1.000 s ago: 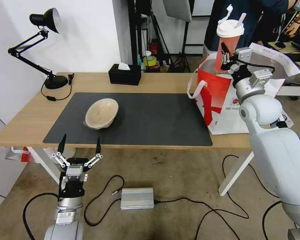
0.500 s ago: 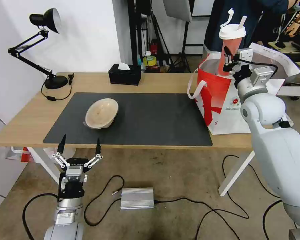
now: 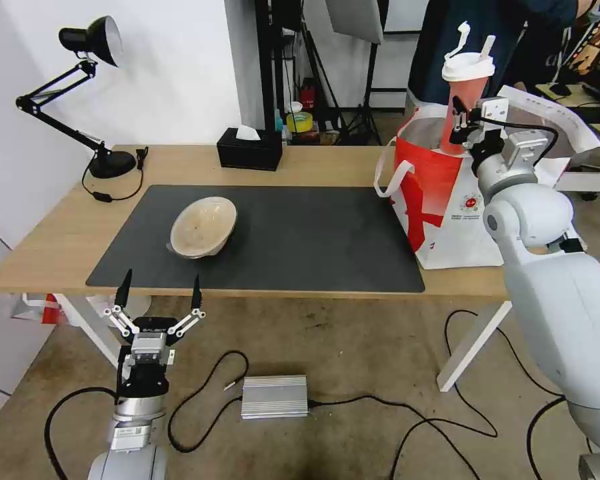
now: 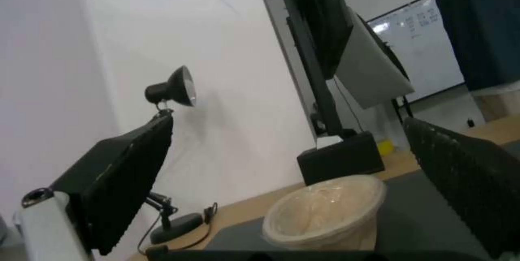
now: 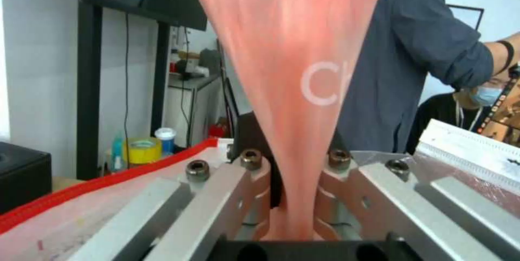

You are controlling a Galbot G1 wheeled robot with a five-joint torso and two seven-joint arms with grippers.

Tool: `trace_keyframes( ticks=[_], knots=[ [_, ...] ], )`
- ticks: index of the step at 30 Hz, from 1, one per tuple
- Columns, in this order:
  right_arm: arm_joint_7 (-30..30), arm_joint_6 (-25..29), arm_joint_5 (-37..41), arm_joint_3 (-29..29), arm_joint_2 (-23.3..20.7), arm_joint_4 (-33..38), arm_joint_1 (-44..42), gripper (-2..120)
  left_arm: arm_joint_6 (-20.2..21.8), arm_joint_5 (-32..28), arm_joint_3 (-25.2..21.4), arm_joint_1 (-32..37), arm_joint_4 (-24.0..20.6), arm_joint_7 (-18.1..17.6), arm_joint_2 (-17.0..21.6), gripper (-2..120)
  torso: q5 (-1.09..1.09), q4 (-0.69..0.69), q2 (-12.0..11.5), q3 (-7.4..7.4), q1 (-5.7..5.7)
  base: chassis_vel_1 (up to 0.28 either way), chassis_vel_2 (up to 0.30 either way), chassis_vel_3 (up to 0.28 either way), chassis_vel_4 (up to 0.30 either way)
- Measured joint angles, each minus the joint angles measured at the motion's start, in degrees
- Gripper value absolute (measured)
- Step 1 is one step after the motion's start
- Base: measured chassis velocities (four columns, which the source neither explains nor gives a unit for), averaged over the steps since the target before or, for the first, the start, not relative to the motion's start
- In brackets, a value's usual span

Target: Pick up the trash from the table and place it into the takeout bag.

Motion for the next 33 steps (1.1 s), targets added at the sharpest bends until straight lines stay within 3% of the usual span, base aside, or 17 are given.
trace_keyframes(
  ticks=[10, 20, 26, 33],
  knots=[
    [-0.6, -7.5, 1.4, 0.9, -0.8, 2.0, 0.1, 4, 0.0, 0.0, 0.0, -0.1, 0.0, 0.0, 0.0, 100, 0.00, 0.00, 0.0, 0.00, 0.00, 0.000, 0.000, 0.000, 0.000],
    [-5.6, -14.5, 1.6, 3.4, -1.1, 4.0, -1.1, 4, 0.0, -0.1, 0.0, 0.0, -0.2, -0.1, 0.0, 100, 0.00, 0.00, 0.0, 0.00, -0.01, 0.000, 0.000, 0.000, 0.000],
    [-7.9, -19.4, 6.5, 5.1, -1.8, 3.8, -1.4, 4, 0.0, -0.2, -0.1, 0.1, -0.4, -0.1, 0.0, 100, -0.01, 0.00, 0.0, -0.01, -0.02, 0.000, 0.000, 0.000, 0.000],
    [-9.1, -20.0, 7.5, 5.8, -2.5, 2.6, -1.6, 4, 0.0, -0.2, -0.1, 0.0, -0.4, -0.2, 0.0, 100, -0.02, 0.00, 0.0, -0.01, -0.02, 0.000, 0.000, 0.000, 0.000]
  ],
)
